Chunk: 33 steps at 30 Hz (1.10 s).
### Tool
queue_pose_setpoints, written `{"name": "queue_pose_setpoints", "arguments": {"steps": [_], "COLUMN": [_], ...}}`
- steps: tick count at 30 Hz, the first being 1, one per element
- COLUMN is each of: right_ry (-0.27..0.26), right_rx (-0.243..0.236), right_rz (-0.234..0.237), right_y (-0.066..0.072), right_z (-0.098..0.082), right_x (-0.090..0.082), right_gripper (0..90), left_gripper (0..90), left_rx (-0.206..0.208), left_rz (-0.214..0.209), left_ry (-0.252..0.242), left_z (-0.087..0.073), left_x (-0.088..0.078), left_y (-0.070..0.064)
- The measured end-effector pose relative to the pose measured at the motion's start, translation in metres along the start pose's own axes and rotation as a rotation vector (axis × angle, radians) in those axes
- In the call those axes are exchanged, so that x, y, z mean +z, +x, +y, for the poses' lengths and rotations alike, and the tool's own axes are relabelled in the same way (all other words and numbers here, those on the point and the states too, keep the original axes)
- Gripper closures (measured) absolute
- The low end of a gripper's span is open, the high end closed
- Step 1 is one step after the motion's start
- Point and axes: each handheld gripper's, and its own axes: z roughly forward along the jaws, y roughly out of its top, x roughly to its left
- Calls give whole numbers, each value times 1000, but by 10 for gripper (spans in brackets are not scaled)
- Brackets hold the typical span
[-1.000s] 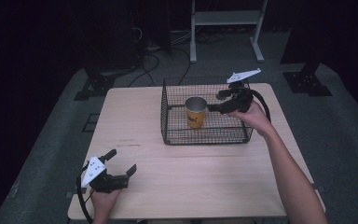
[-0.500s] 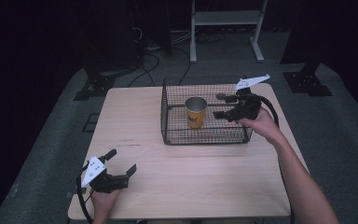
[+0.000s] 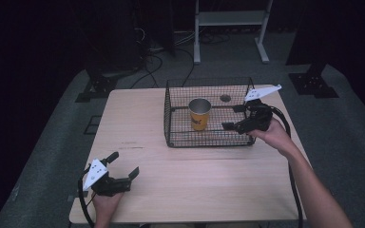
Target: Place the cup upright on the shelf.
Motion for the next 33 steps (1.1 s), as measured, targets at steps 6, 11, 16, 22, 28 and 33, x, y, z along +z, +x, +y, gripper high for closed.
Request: {"name": "queue_pose_setpoints", "arguments": {"steps": [6, 11, 16, 22, 28, 33], "right_ry": [-6, -1, -3, -19, -22, -28], "right_rx": [5, 7, 13, 14, 28, 43], "right_rz": [2, 9, 18, 25, 19, 14], "right_y": [3, 5, 9, 14, 17, 20], "right_z": [-10, -17, -27, -37, -50, -64], "right_x": [-5, -6, -8, -12, -16, -17], "right_gripper": [63, 63, 63, 63, 65, 129], "left_gripper": [9, 8, 9, 8, 9, 9], "left_rx": [0, 1, 1, 0, 1, 5], "left_rz": [0, 1, 1, 1, 2, 2], "left_ry": [0, 0, 1, 0, 1, 2], "left_z": [0, 0, 0, 0, 0, 0], "left_x": [0, 0, 0, 0, 0, 0], "left_y": [0, 0, 0, -1, -1, -1]}}
